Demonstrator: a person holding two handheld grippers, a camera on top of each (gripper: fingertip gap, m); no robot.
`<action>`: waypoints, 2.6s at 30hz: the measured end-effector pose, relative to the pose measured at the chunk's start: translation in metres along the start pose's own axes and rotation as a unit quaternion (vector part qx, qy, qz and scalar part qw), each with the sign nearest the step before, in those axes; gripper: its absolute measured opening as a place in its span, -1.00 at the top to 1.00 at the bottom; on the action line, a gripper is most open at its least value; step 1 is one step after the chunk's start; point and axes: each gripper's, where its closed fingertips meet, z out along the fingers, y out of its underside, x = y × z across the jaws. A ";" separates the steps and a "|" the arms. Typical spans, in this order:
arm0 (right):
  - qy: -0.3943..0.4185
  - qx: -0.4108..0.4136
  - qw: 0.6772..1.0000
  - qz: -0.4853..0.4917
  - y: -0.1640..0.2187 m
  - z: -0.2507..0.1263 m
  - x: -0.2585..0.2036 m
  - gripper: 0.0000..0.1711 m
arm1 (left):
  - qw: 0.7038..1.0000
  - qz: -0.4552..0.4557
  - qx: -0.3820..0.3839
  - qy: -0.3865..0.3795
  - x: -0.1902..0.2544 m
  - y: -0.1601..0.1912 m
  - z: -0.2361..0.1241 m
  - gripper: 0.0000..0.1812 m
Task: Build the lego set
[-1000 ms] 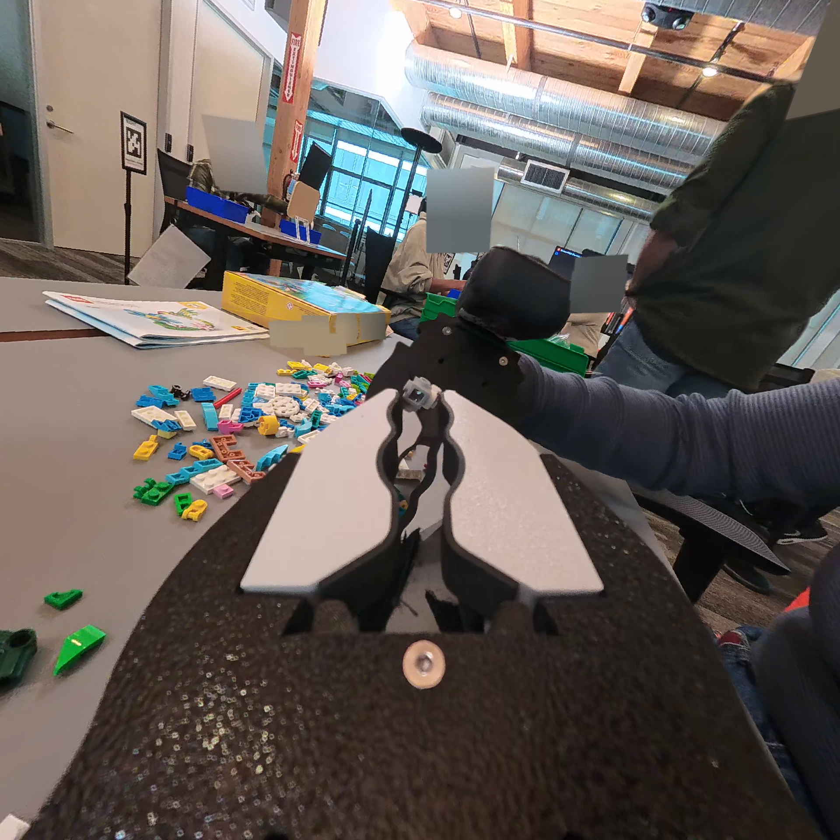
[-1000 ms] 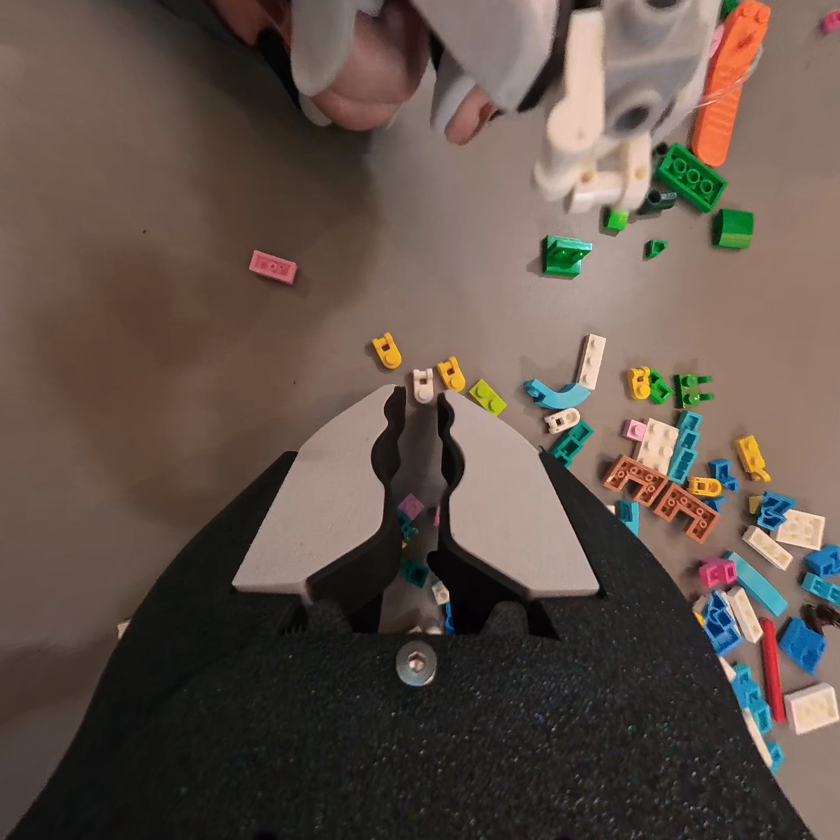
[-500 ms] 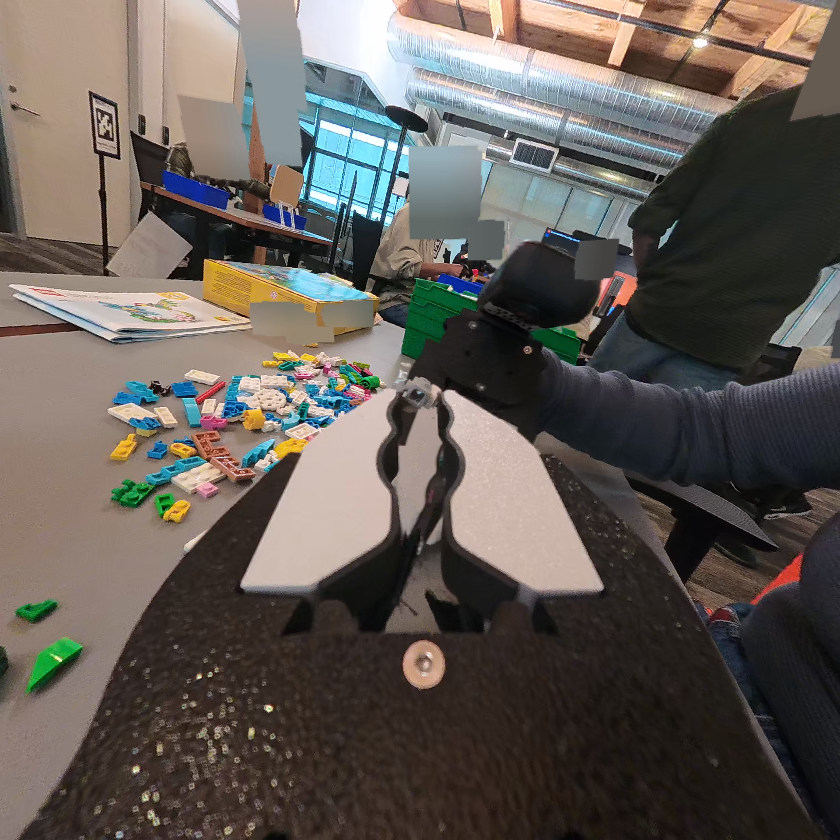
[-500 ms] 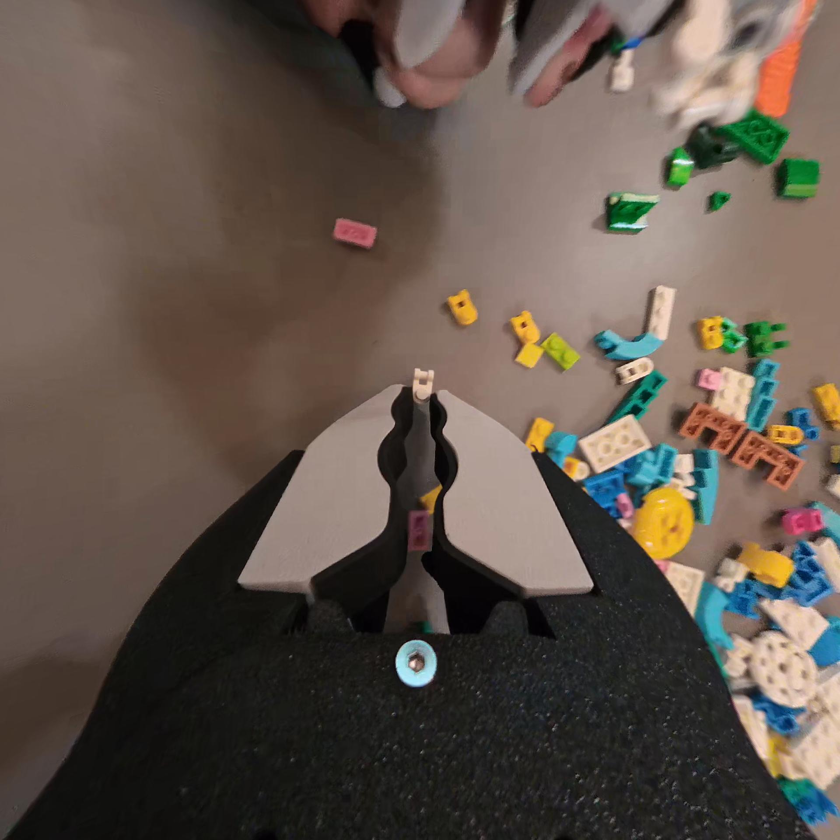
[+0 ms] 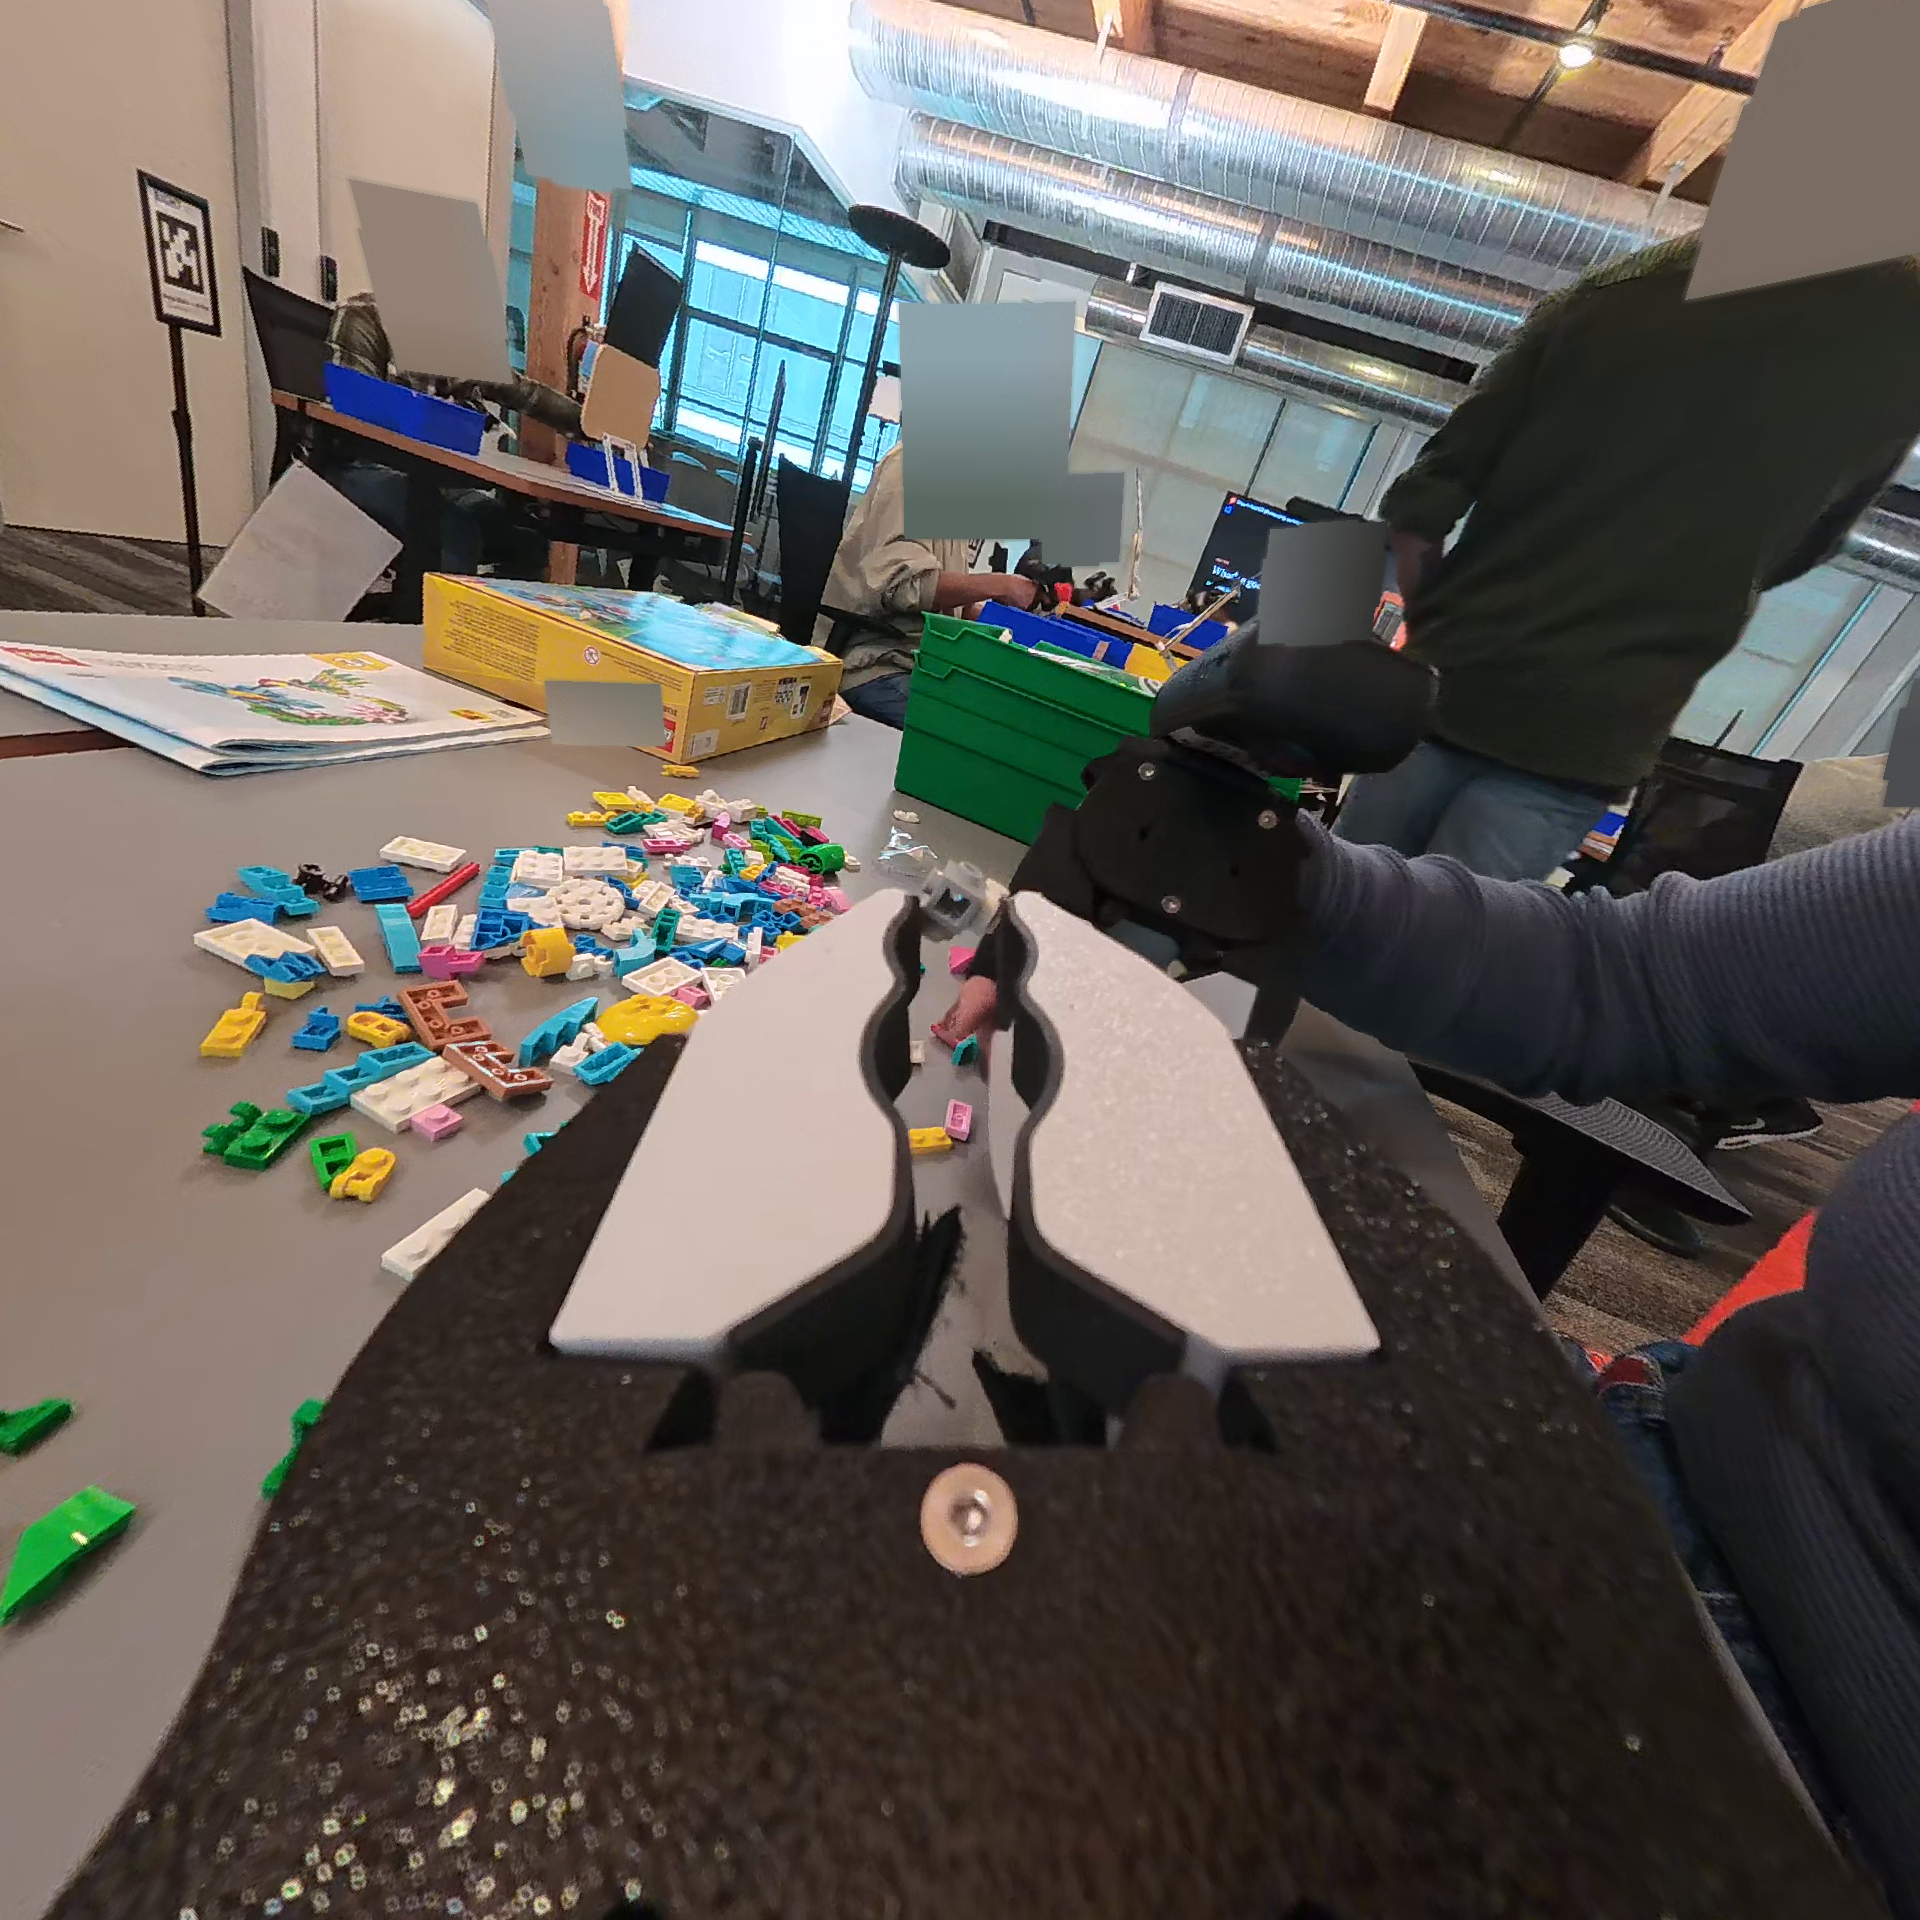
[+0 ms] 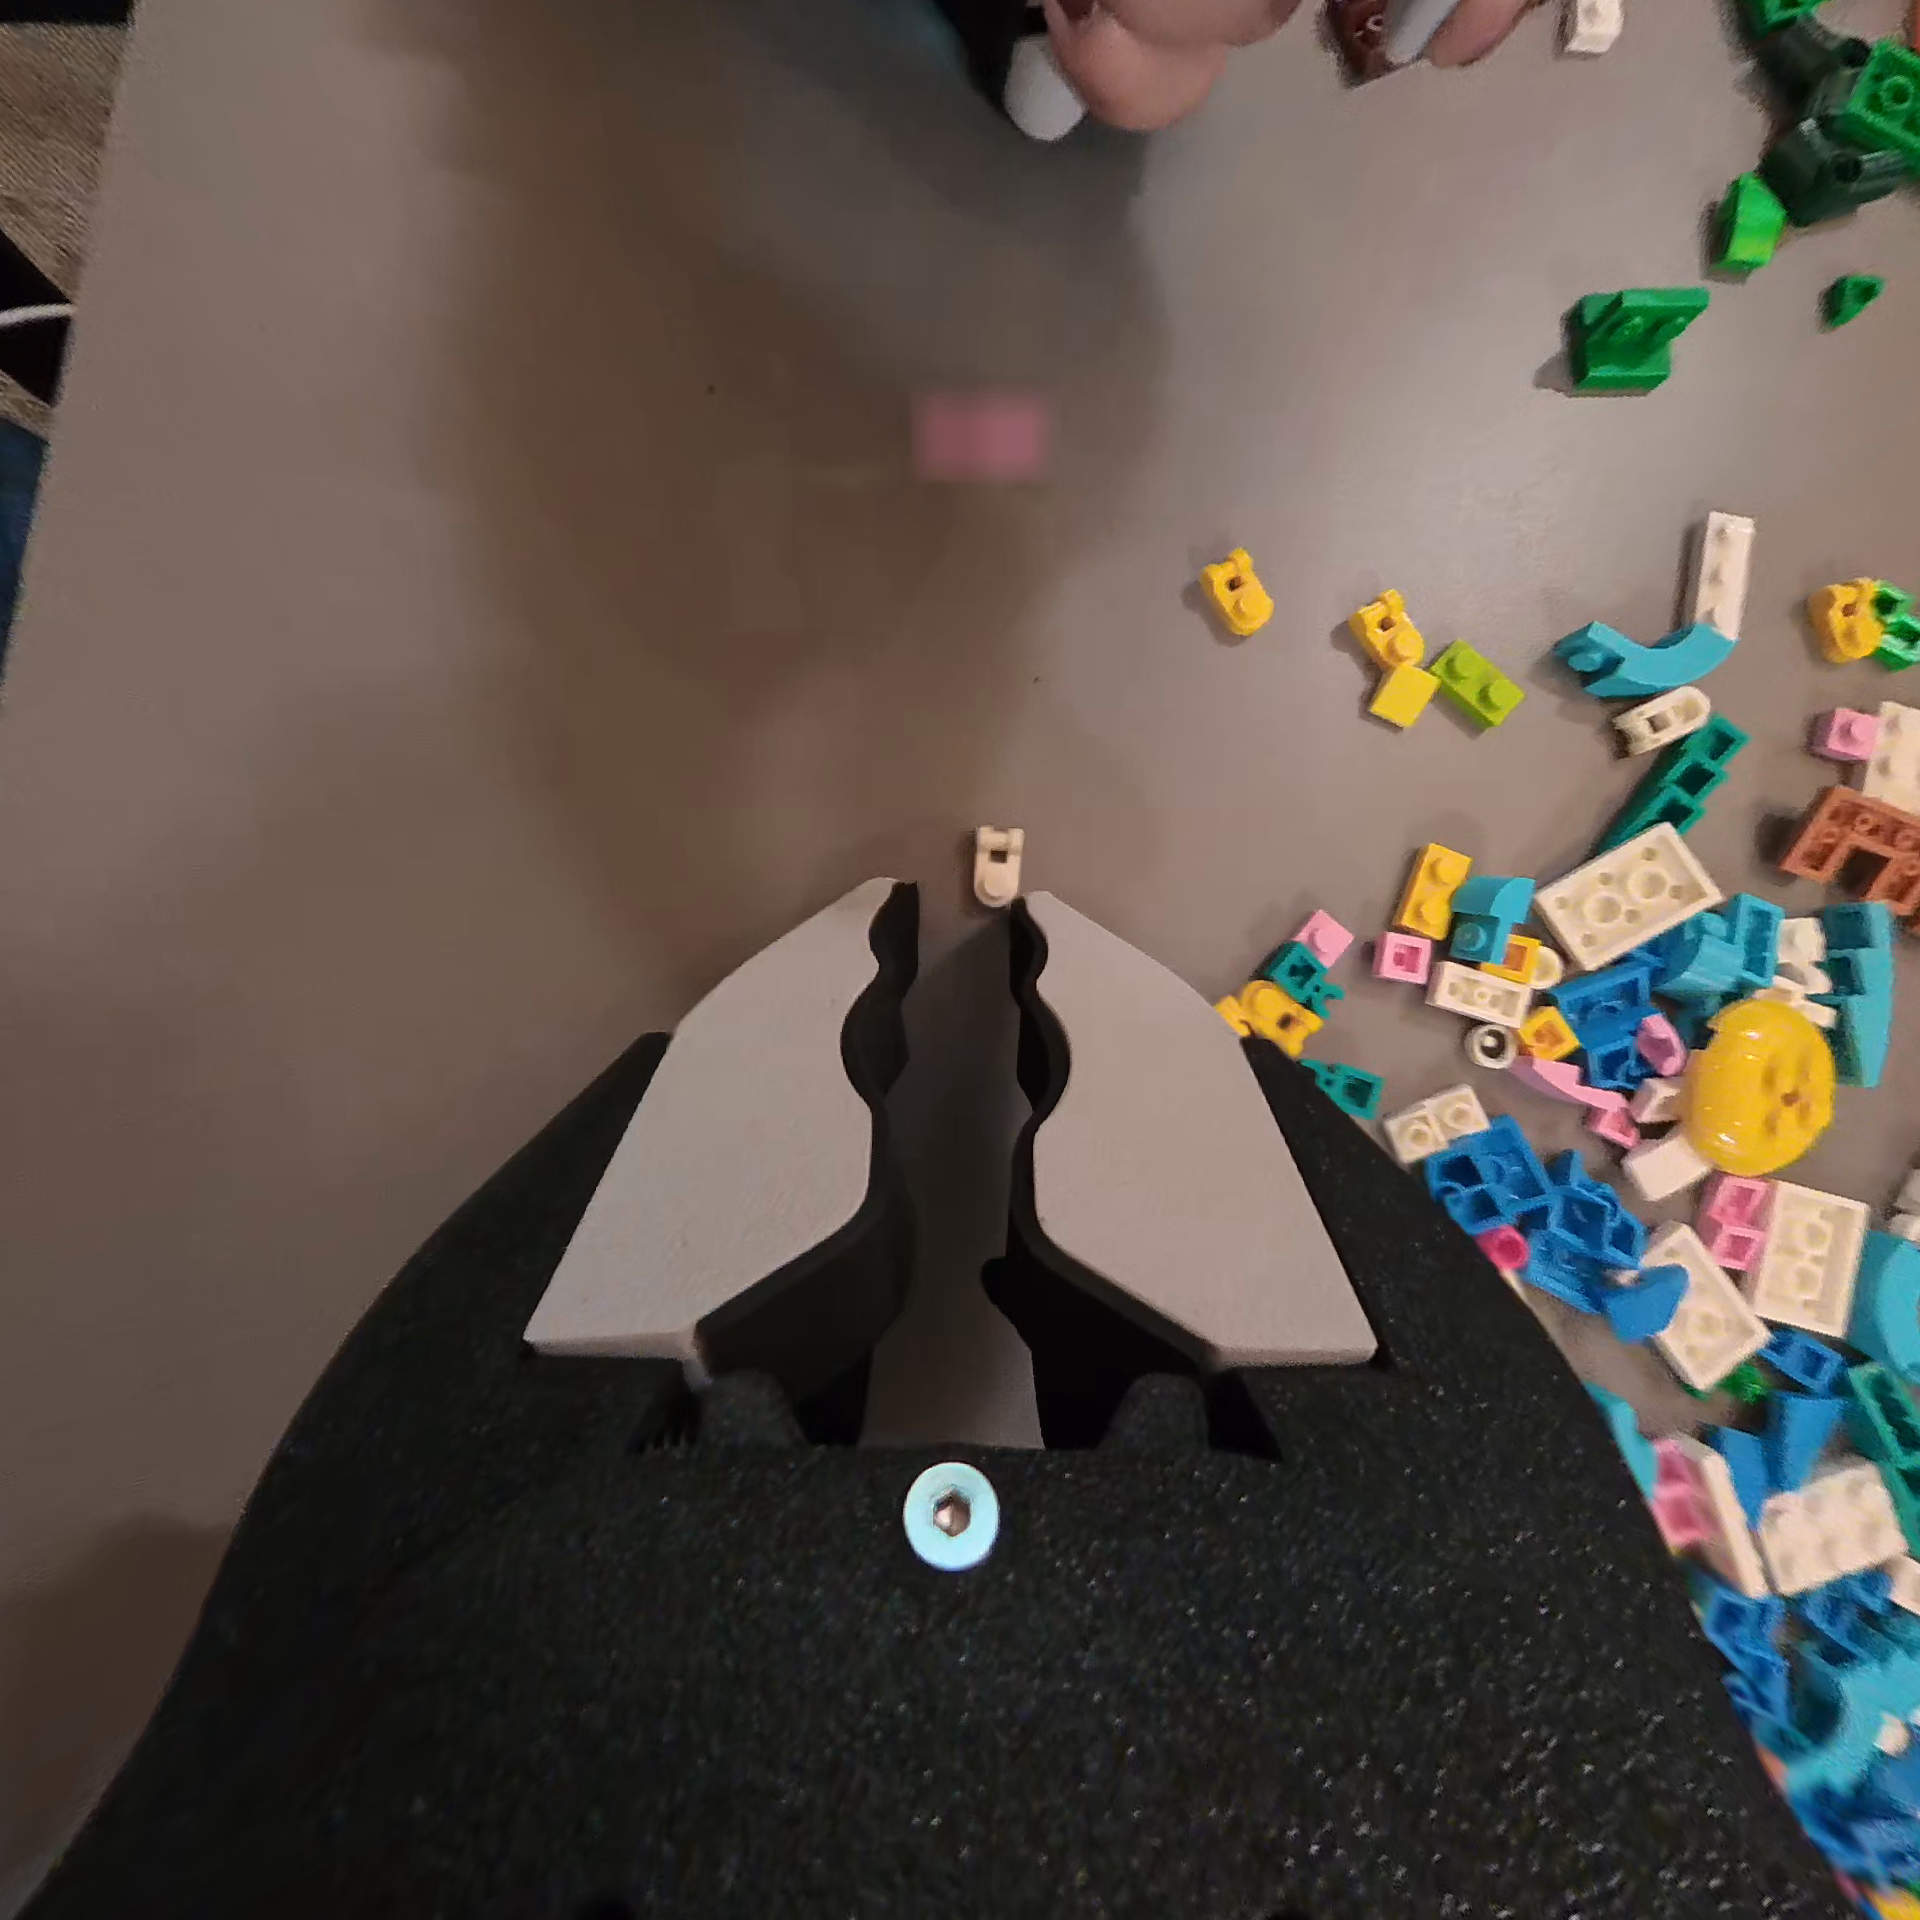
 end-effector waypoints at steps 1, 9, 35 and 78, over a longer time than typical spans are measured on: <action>-0.014 0.005 1.000 0.003 -0.002 0.000 -0.005 0.80 | 1.000 0.000 0.000 0.001 0.000 0.000 0.000 0.85; -0.006 0.036 0.999 0.030 -0.009 -0.002 -0.004 0.81 | 1.000 -0.001 -0.003 0.006 0.002 0.001 0.001 0.85; -0.106 0.050 0.981 -0.152 -0.012 0.009 -0.001 0.82 | 0.998 0.001 -0.045 0.048 0.012 0.014 0.005 0.85; 0.179 0.283 0.942 -0.004 -0.041 -0.041 0.026 0.91 | 0.971 0.009 -0.237 -0.040 0.013 0.072 0.013 0.85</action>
